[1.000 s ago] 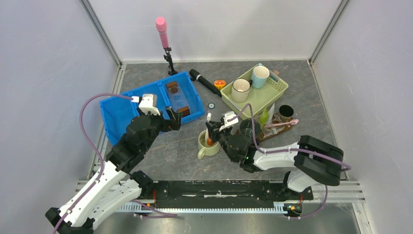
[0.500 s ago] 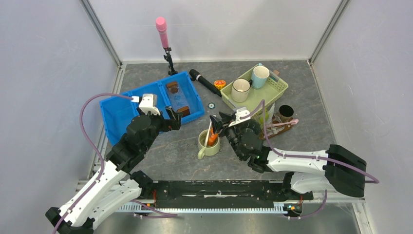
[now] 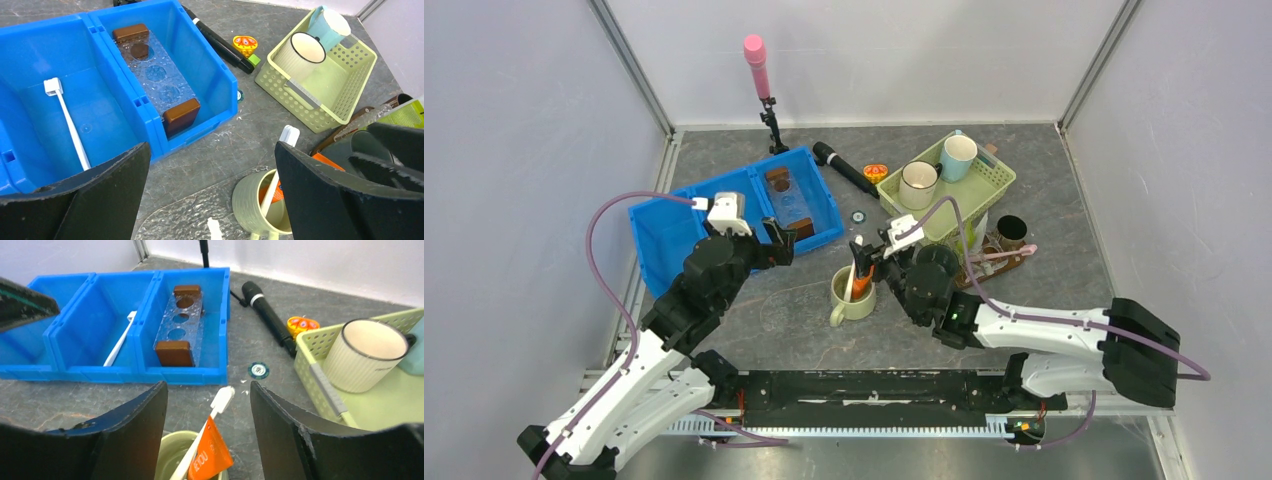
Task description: Prepare toiletry sets of a toothbrush and toothpaste on the tray
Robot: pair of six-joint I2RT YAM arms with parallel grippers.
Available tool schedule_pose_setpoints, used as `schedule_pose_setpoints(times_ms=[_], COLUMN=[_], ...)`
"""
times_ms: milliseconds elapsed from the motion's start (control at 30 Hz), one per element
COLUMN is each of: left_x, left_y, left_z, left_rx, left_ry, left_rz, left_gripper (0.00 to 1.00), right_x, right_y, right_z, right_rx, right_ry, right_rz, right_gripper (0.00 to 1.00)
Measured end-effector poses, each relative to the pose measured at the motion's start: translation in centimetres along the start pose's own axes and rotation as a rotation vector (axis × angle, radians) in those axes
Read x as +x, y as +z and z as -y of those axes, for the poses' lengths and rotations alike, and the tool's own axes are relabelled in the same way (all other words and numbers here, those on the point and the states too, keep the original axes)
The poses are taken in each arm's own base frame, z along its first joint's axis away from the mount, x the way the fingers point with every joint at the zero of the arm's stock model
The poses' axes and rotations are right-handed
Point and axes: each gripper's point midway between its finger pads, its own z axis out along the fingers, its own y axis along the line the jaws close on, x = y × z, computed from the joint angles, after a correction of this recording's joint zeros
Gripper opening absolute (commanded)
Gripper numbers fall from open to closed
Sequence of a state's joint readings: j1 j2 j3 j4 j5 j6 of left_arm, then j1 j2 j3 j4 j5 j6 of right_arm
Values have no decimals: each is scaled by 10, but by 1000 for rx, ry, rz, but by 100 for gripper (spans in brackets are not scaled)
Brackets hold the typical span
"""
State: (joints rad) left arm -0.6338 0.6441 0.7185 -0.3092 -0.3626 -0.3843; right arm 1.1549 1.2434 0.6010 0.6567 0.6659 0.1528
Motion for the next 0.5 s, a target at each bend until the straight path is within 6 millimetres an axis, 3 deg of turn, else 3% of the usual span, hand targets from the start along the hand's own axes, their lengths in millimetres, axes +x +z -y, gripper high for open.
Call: schedule_pose_setpoints(times_ms=[133,200,333,500], left_x=[0,0,-7,-47], left_y=[2,3,0,-18], left_z=[-5,-11,-27,-44], left_rx=[-22,-44,-107,-186], left_ry=[-1,-1,-1,39], left_rz=[-1,-6,-4,72], left_gripper=[100,100,100,100], right_x=[-24,-38,-62,-85], right_y=[6,12,17,0], right_z=[11,28,77,145], right_rx=[35,80,200,390], right_ry=[-36,-54,-96,-171], right_rz=[0,1,-5,-19], right_gripper=[82,88,98,98])
